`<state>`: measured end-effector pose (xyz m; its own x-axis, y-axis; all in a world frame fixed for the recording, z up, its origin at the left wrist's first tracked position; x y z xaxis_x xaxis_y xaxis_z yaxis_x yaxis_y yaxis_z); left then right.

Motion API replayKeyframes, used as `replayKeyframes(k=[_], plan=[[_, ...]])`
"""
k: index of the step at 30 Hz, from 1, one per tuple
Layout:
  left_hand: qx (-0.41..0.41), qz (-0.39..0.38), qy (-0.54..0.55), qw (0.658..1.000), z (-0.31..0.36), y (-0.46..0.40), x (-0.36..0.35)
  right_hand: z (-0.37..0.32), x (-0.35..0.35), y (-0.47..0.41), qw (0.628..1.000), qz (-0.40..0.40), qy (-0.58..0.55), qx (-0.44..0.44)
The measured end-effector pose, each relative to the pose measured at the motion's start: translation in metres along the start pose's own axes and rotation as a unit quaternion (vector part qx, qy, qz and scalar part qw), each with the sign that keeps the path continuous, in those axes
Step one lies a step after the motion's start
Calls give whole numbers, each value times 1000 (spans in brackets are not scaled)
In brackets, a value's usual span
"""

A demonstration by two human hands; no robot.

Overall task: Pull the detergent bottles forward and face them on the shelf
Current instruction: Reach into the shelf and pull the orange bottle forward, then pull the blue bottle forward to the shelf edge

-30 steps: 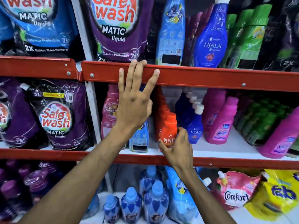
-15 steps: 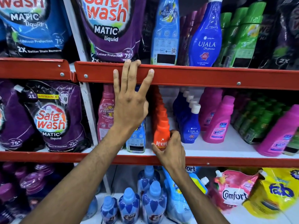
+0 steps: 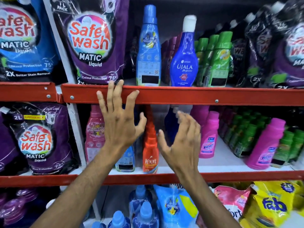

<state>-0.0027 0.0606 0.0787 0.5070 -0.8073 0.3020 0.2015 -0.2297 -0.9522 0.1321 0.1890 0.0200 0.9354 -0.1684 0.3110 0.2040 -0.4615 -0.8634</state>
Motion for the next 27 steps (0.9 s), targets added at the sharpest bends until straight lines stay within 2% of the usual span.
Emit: replayKeyframes(k=[4, 8, 12, 20, 27], plan=[[-19, 1, 4, 1000, 24, -11, -4, -19, 32, -46, 995, 50, 60, 56], [-34, -18, -6, 999, 42, -22, -16, -24, 44, -88, 991, 67, 99, 66], [-31, -24, -19, 999, 48, -25, -24, -26, 44, -128, 993, 63, 84, 54], [-46, -23, -69, 996, 48, -24, -36, -30, 8, -162, 999, -36, 12, 5], [-43, -9, -74, 996, 48, -24, -39, -28, 11, -166, 999, -5, -38, 5]])
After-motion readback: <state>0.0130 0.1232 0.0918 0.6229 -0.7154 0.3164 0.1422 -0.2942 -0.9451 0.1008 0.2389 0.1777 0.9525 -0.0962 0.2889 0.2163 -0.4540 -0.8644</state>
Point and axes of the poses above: each hand's wrist, its own y-axis away from the middle knuckle, its own x-axis out of the back of the hand, z = x × y, the point moved 9 cm from there along -y, towards the middle knuckle
